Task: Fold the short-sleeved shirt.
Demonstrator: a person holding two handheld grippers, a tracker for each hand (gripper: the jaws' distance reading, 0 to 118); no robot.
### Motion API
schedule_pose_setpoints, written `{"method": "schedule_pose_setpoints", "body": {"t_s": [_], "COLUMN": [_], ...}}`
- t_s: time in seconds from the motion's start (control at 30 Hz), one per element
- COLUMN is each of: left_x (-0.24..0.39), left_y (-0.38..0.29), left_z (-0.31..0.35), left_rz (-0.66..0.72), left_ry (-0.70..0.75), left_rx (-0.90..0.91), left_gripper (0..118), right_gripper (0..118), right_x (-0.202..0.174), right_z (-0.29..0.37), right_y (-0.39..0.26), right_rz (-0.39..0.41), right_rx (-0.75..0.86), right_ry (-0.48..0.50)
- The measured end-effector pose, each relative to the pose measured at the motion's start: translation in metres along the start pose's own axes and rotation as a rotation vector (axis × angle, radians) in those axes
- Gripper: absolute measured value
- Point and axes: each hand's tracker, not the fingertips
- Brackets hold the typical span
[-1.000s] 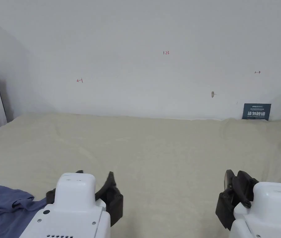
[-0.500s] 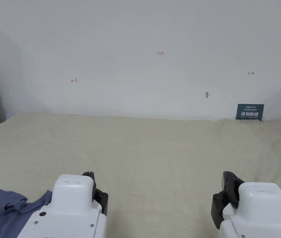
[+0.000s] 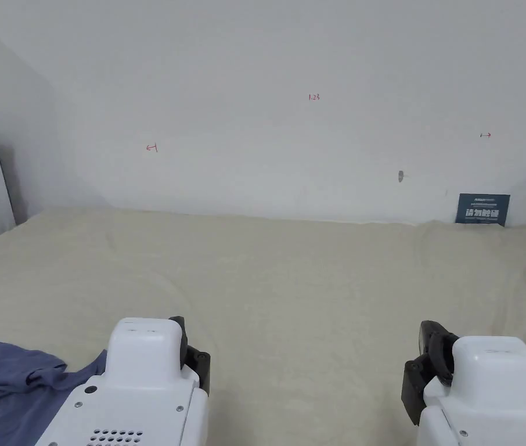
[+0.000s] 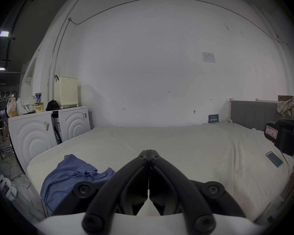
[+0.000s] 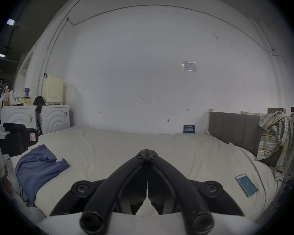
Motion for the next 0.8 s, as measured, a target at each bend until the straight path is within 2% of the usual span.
{"method": "schedule_pose_setpoints", "body": {"t_s": [0.13, 0.23, 0.33, 0.47, 0.57, 0.8], "left_x": [-0.021, -0.046, -0.078, -0.115, -0.134, -0.153], "left_y": [0.001, 0.003, 0.003, -0.006, -0.012, -0.031], "left_z": [0.003, 0.01, 0.021, 0.041, 0.046, 0.037], "left_rz": [-0.008, -0.01, 0.007, 0.001, 0.002, 0.028], "left_ry": [0.043, 0.13, 0.235, 0.347, 0.419, 0.423], "left_rx": [-0.003, -0.011, -0.019, -0.06, -0.095, -0.159], "left_gripper": [0, 0, 0, 0, 0, 0], "right_gripper": [0, 0, 0, 0, 0, 0], "right_x": [-0.022, -0.049, -0.083, -0.127, -0.158, -0.192], "right_z": [-0.012, -0.022, -0.033, -0.035, -0.033, -0.034], "right_y": [0.005, 0.009, 0.01, 0.005, -0.003, -0.011], "right_rz": [0.0, -0.038, -0.023, -0.054, 0.0, 0.002], "right_rx": [0.003, -0.009, -0.008, -0.043, -0.058, -0.119], "right_ry": [0.096, 0.202, 0.296, 0.487, 0.555, 0.637]}}
